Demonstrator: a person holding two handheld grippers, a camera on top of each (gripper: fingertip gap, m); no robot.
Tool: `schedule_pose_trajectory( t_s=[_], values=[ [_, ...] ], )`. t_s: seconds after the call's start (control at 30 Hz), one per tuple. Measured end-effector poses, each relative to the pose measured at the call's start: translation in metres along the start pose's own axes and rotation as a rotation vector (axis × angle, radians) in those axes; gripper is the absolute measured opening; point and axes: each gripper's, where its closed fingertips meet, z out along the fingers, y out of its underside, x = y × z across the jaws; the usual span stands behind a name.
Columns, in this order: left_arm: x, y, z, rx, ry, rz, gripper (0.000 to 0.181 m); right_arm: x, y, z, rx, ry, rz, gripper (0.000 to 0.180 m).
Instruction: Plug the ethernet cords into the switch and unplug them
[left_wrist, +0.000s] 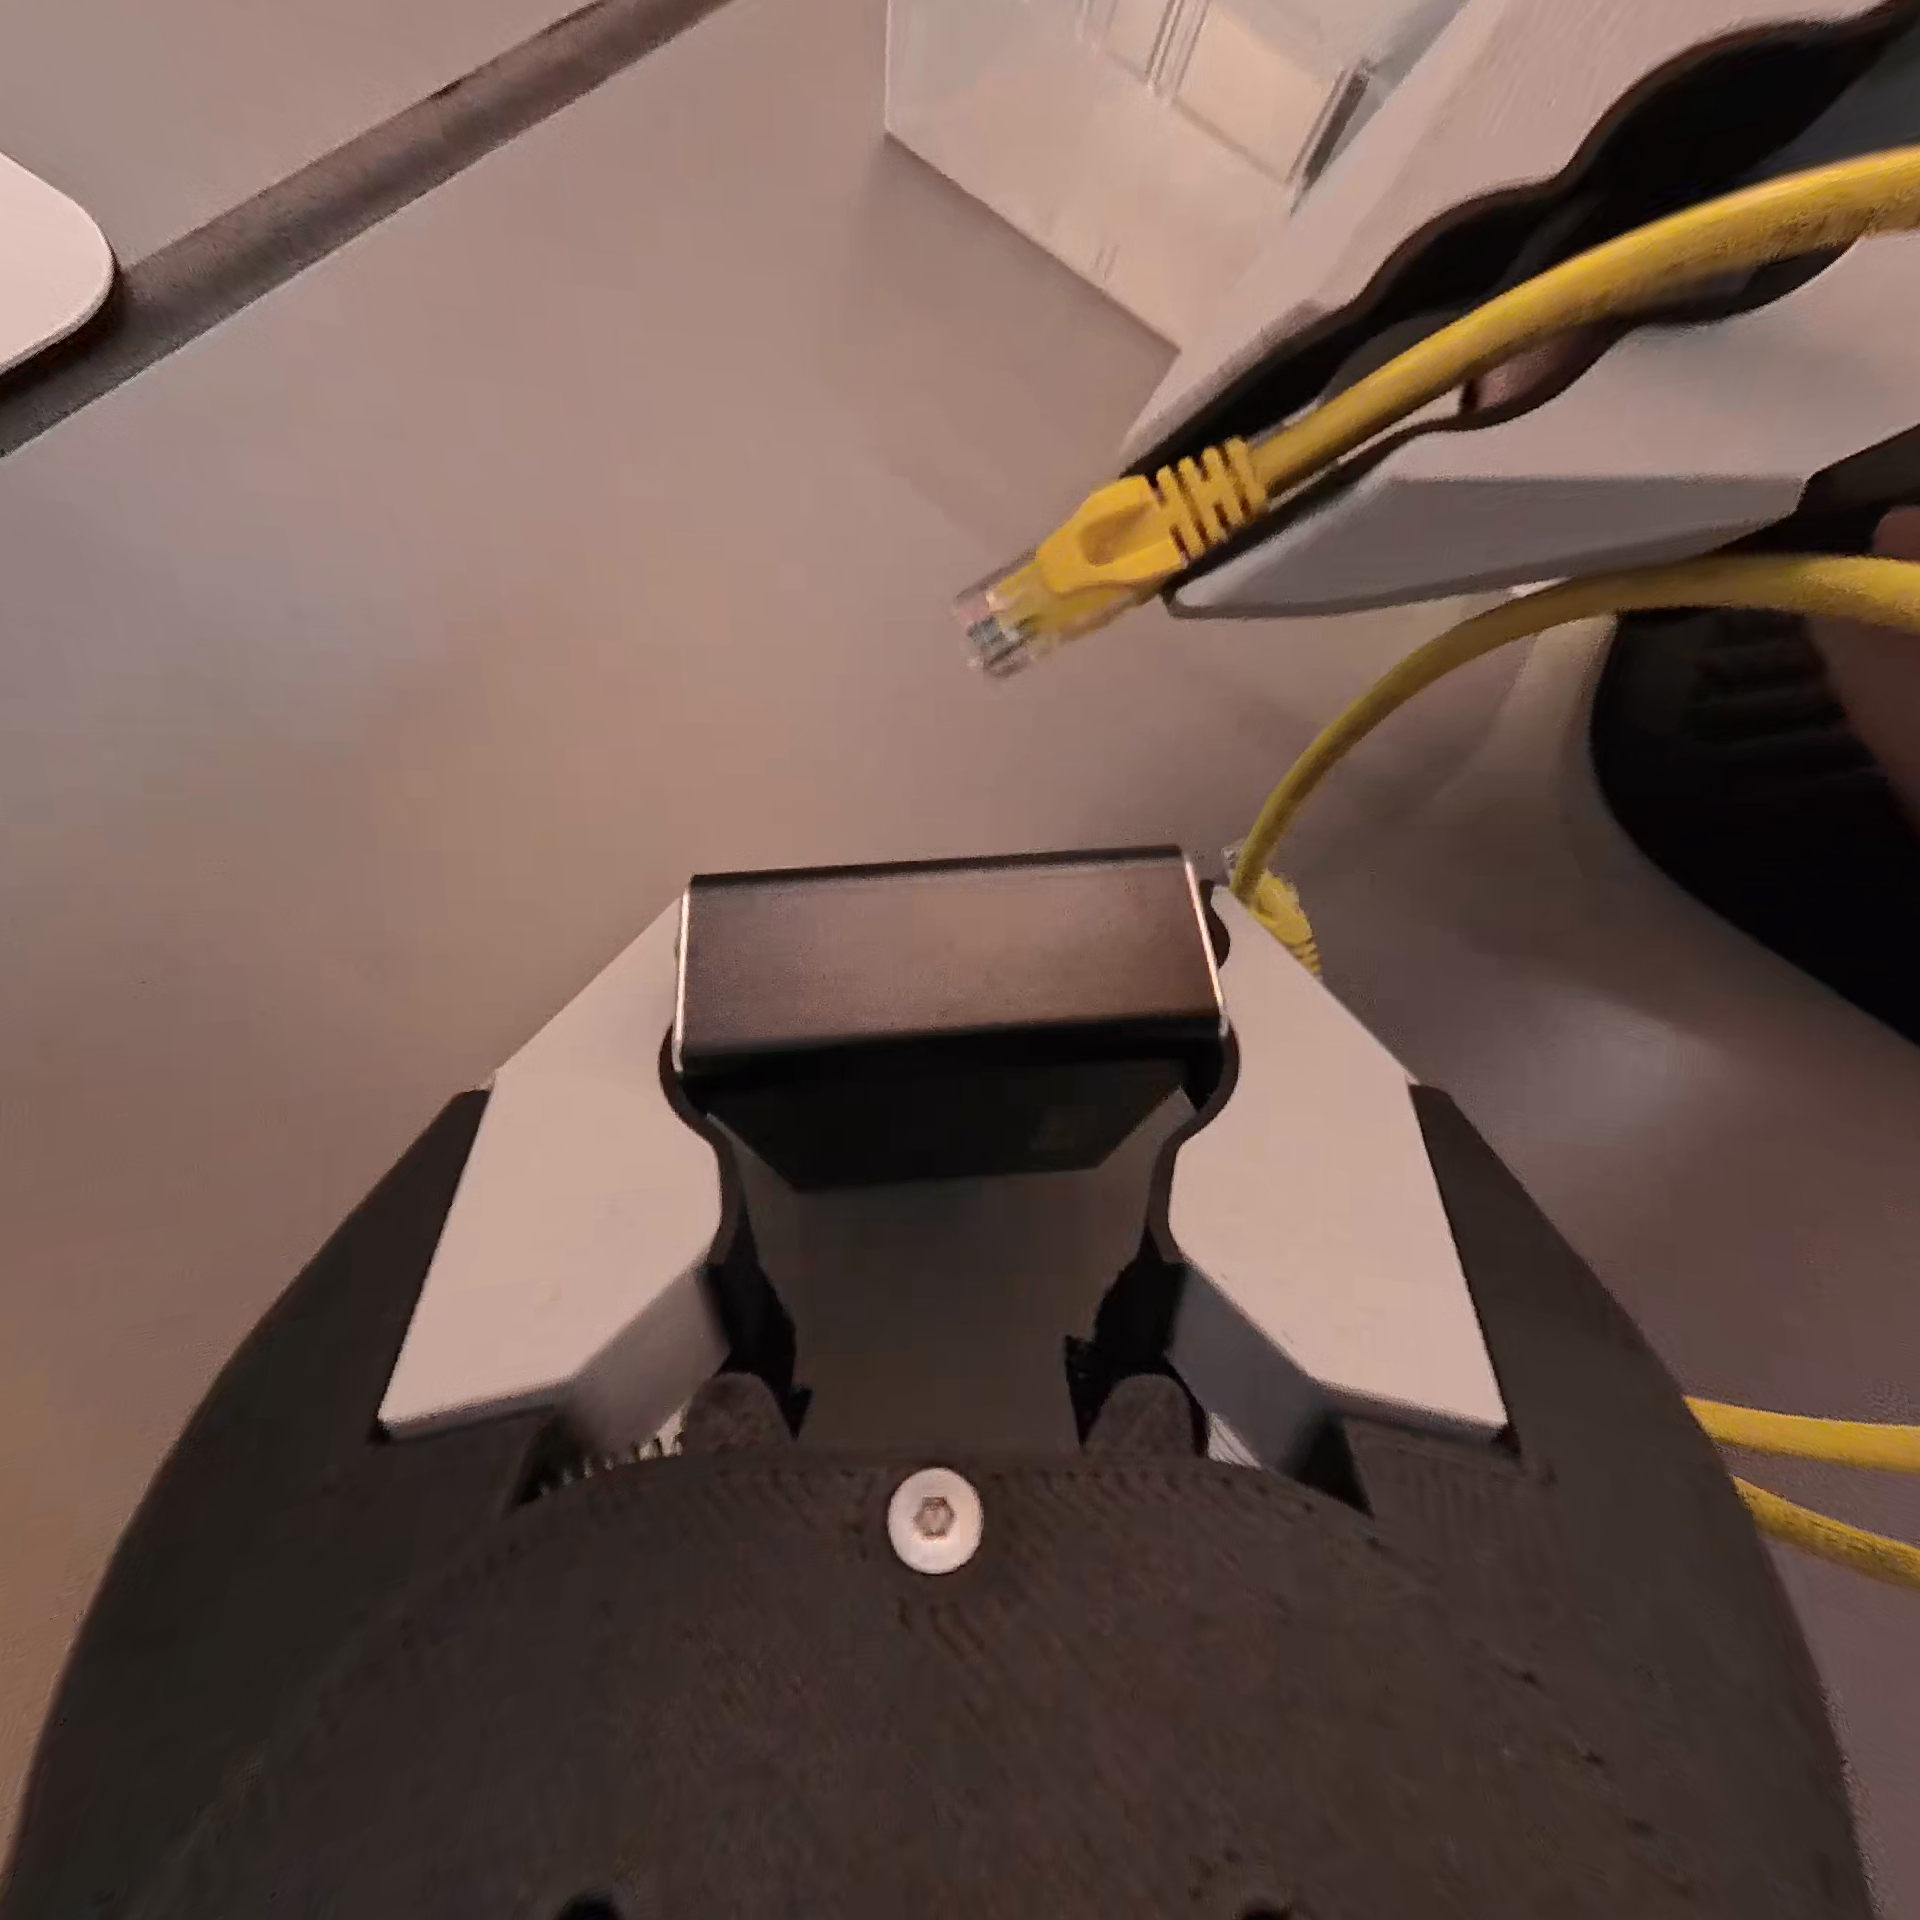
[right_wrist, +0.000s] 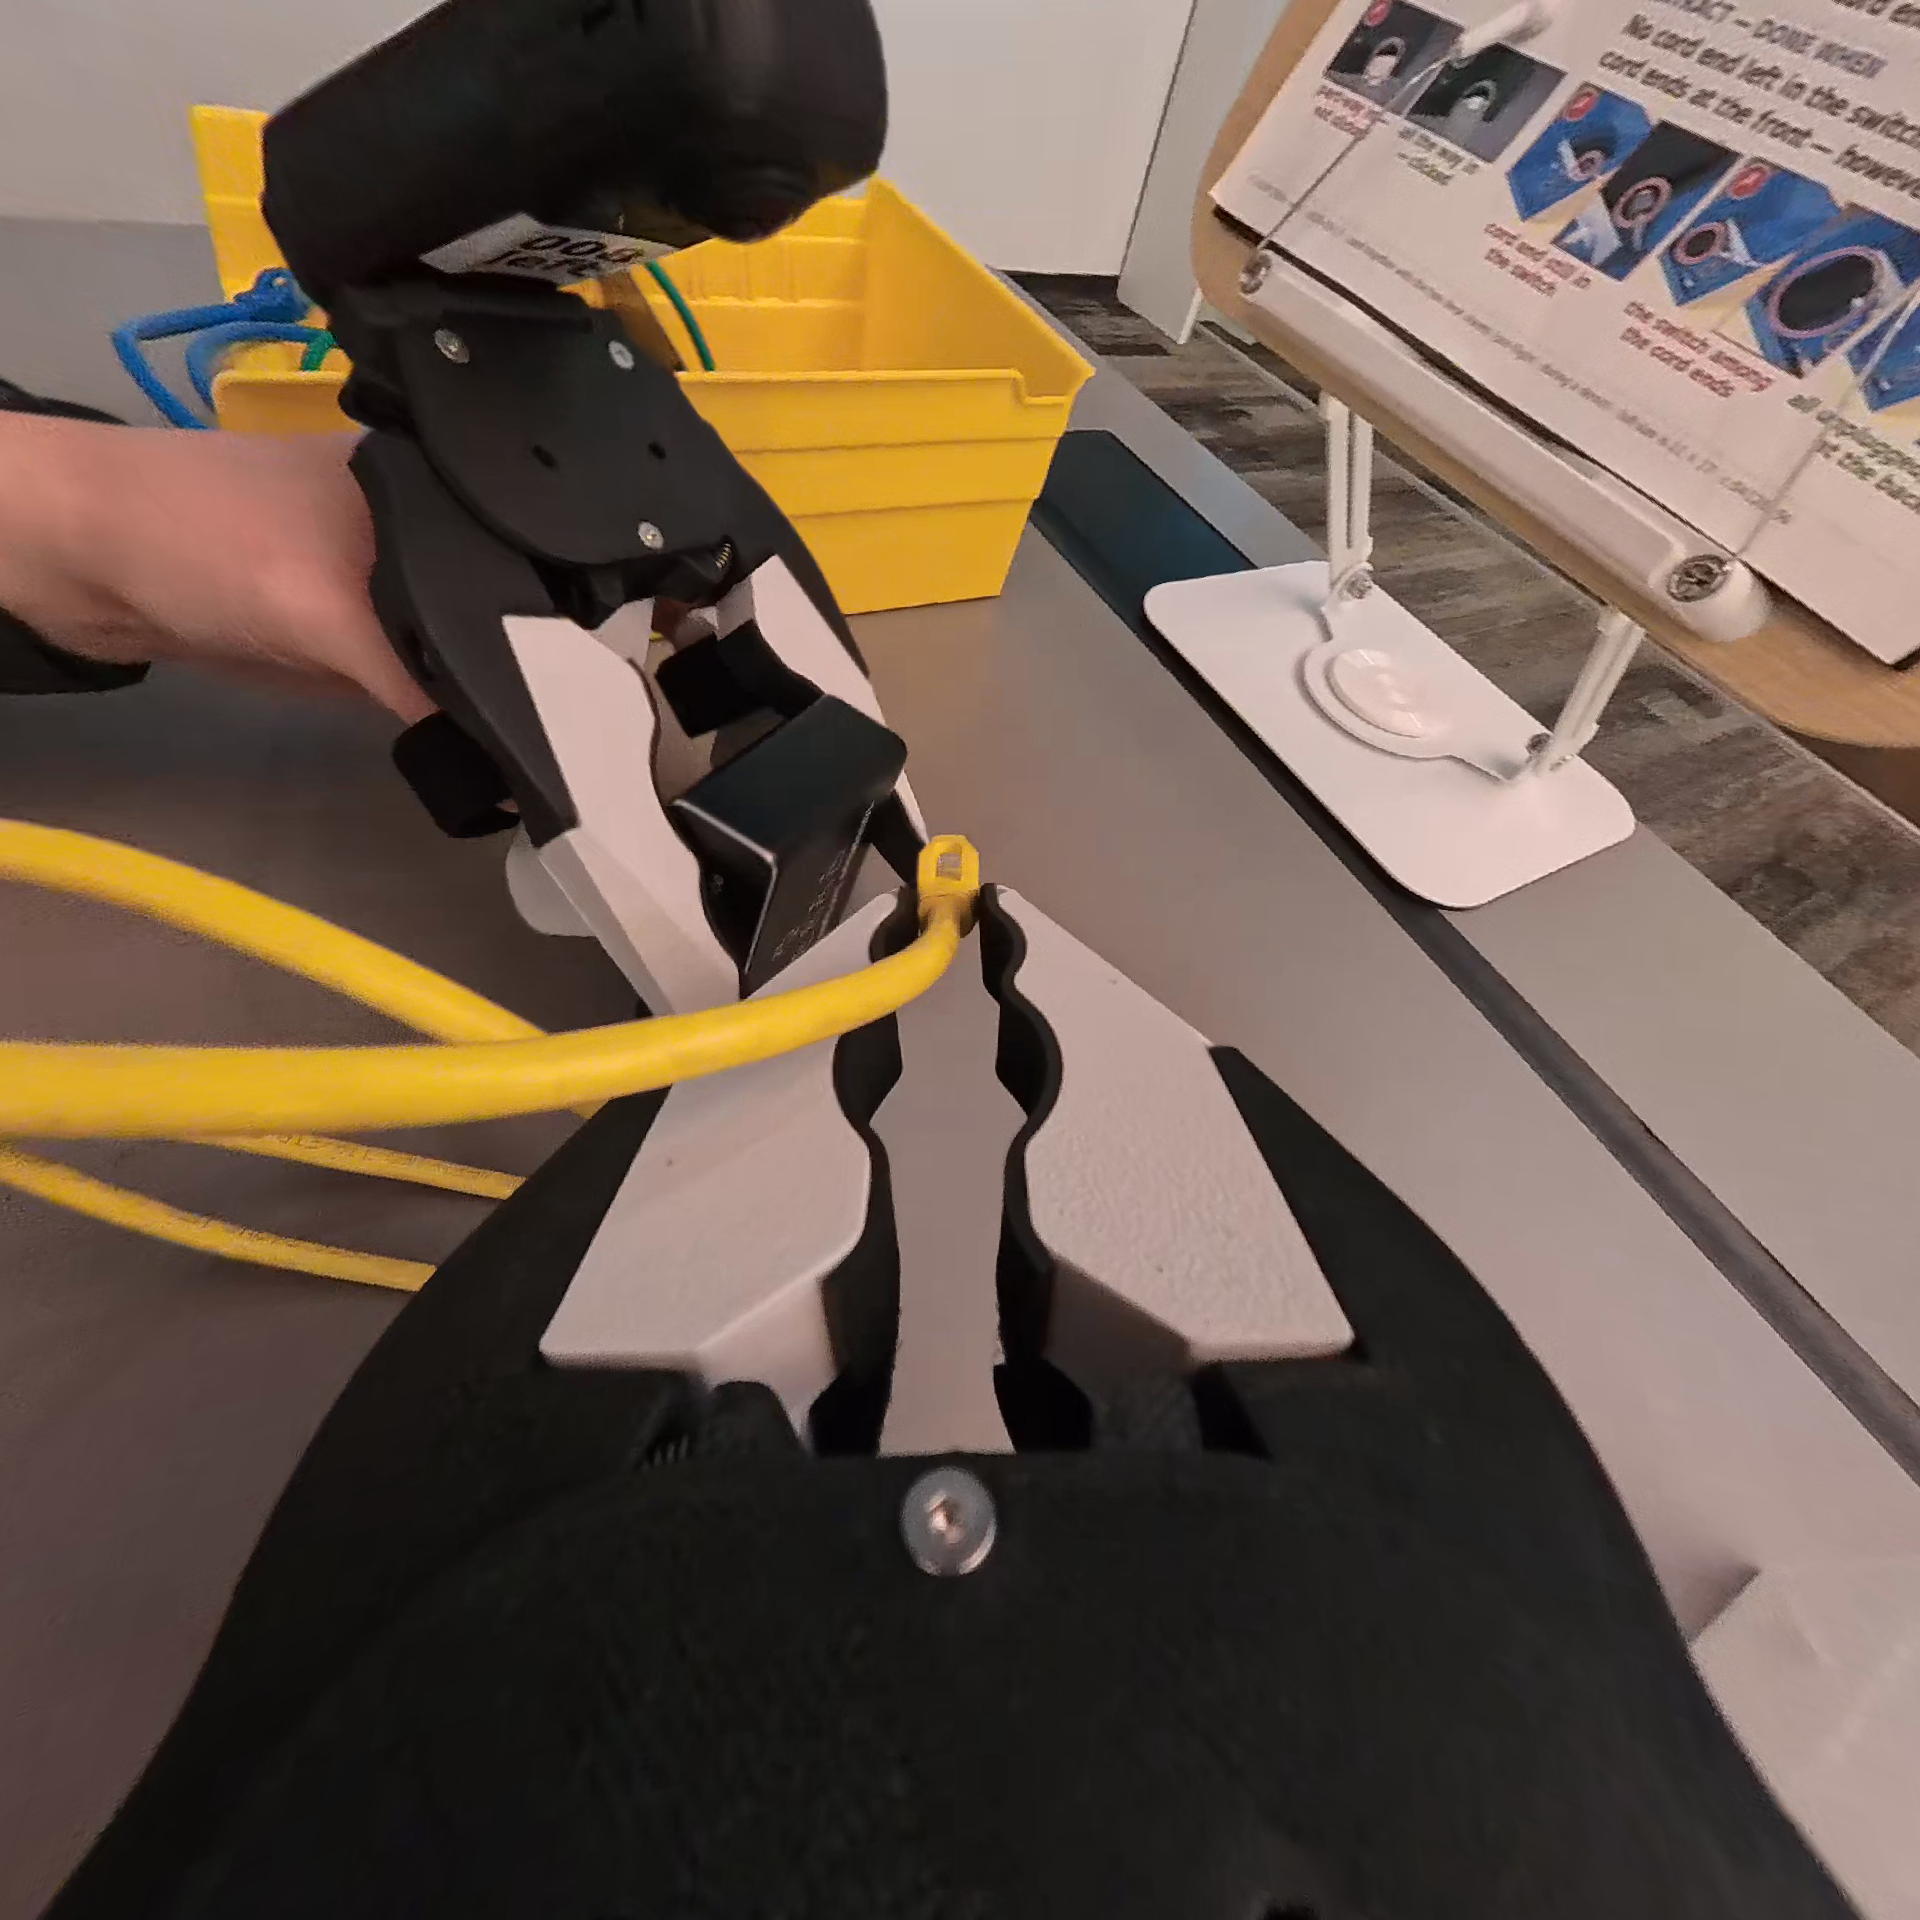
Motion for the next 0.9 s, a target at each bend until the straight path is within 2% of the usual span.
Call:
schedule_pose_trajectory(
  t_s=[0.27, 0.5, 0.63, 0.73, 0.9],
  values=[
    [0.001, 0.017, -0.007, -0.080, -0.114, 0.095, 0.089, 0.003, -0.010, -0.008, 0.058, 0.003, 0.007, 0.011],
    [0.009, 0.024, -0.032, -0.126, -0.153, 0.181, 0.096, -0.002, -0.012, -0.008, 0.059, -0.020, -0.005, 0.011],
    [0.013, 0.020, -0.053, -0.212, -0.167, 0.400, 0.098, -0.003, -0.018, -0.012, 0.081, -0.022, -0.017, 0.011],
    [0.014, 0.018, -0.065, -0.357, -0.173, 0.623, 0.095, -0.003, -0.024, -0.015, 0.110, -0.028, -0.010, 0.011],
    [0.023, 0.019, -0.062, -0.569, -0.092, 1.034, 0.083, -0.003, -0.031, -0.022, 0.146, -0.051, 0.001, 0.011]
  ],
)
